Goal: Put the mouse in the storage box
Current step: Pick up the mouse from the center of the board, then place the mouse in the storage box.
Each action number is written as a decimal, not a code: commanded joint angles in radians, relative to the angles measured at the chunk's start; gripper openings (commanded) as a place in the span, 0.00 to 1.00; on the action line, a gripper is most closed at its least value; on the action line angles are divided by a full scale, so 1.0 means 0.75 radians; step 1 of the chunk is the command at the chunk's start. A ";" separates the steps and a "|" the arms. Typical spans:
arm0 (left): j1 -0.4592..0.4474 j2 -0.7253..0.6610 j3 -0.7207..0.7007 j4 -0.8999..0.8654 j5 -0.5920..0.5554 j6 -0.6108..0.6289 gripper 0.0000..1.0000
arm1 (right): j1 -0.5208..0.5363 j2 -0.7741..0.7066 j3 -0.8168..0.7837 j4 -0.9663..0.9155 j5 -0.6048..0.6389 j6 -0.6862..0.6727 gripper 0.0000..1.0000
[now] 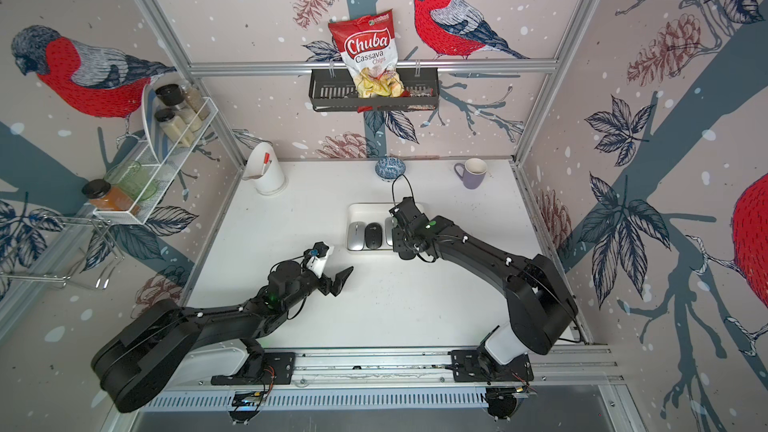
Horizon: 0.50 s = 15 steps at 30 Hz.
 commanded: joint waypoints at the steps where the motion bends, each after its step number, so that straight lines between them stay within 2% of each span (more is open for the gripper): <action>1: -0.003 -0.001 0.008 0.017 -0.011 -0.002 0.99 | -0.062 0.107 0.109 0.020 0.079 -0.063 0.54; 9: -0.003 -0.026 -0.015 0.044 -0.027 0.000 0.99 | -0.131 0.390 0.343 -0.033 0.164 -0.136 0.54; 15: -0.003 -0.010 -0.004 0.039 -0.025 -0.005 0.99 | -0.136 0.495 0.380 -0.018 0.173 -0.115 0.55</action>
